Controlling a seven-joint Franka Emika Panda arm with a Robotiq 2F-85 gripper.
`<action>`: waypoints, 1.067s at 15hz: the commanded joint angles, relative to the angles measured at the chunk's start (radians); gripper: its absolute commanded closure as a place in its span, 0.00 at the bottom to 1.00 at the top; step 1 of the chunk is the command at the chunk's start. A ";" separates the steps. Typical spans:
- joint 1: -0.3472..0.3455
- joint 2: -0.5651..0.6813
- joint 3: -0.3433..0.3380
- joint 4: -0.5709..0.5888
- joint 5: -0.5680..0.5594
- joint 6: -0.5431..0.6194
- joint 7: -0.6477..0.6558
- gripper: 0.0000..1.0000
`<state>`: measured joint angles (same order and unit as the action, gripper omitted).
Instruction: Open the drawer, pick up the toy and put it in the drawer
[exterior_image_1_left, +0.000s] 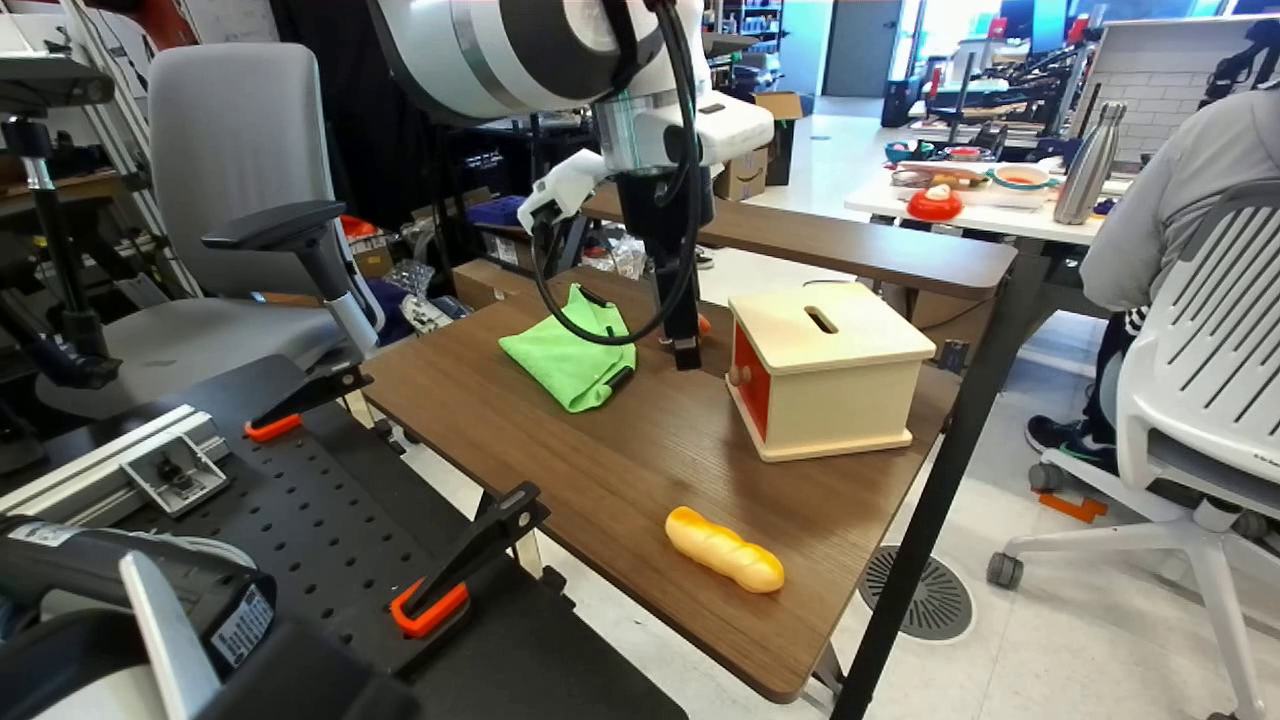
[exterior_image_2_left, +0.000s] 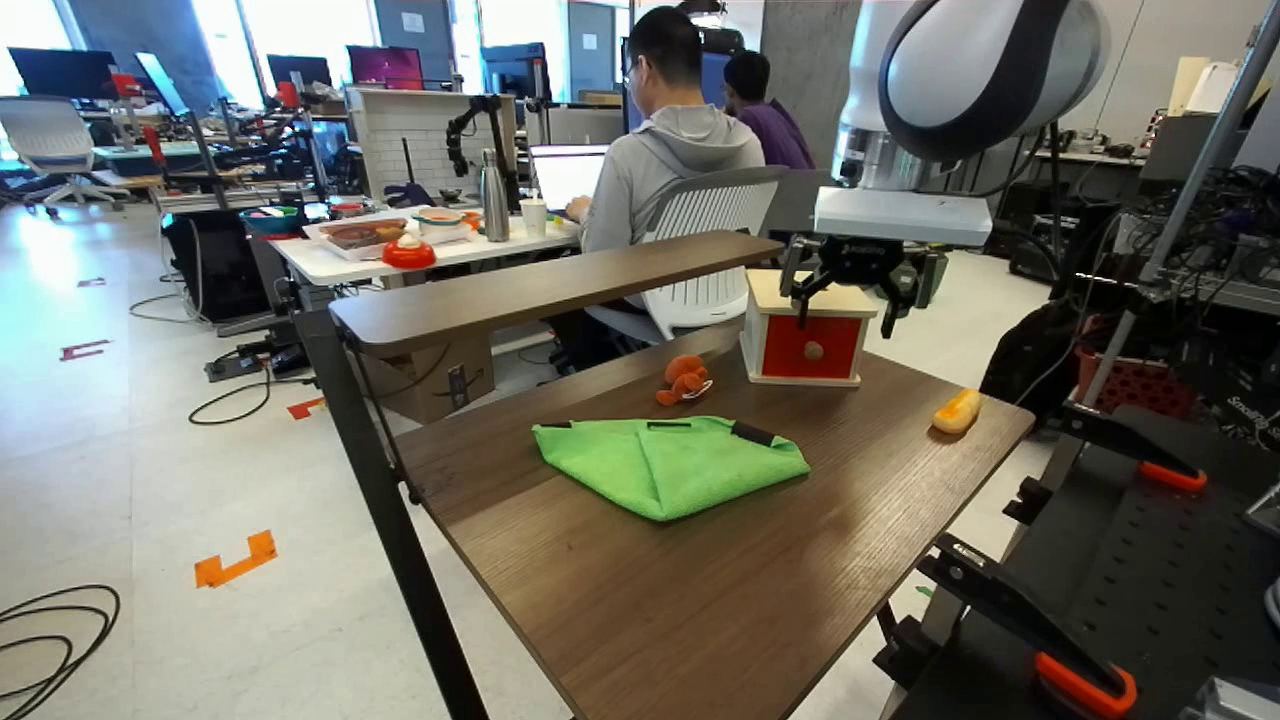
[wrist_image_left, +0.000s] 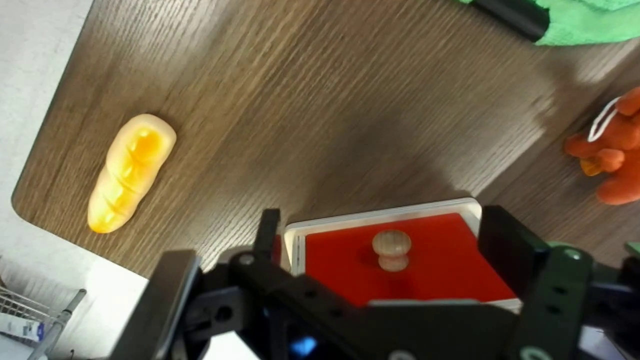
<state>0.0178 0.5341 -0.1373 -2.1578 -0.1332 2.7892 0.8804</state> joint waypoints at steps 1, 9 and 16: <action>0.012 0.068 -0.021 0.072 0.072 0.012 -0.071 0.00; 0.023 0.143 -0.060 0.151 0.124 0.018 -0.119 0.00; 0.026 0.193 -0.059 0.197 0.137 0.011 -0.132 0.00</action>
<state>0.0223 0.6891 -0.1802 -2.0010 -0.0347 2.7892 0.7853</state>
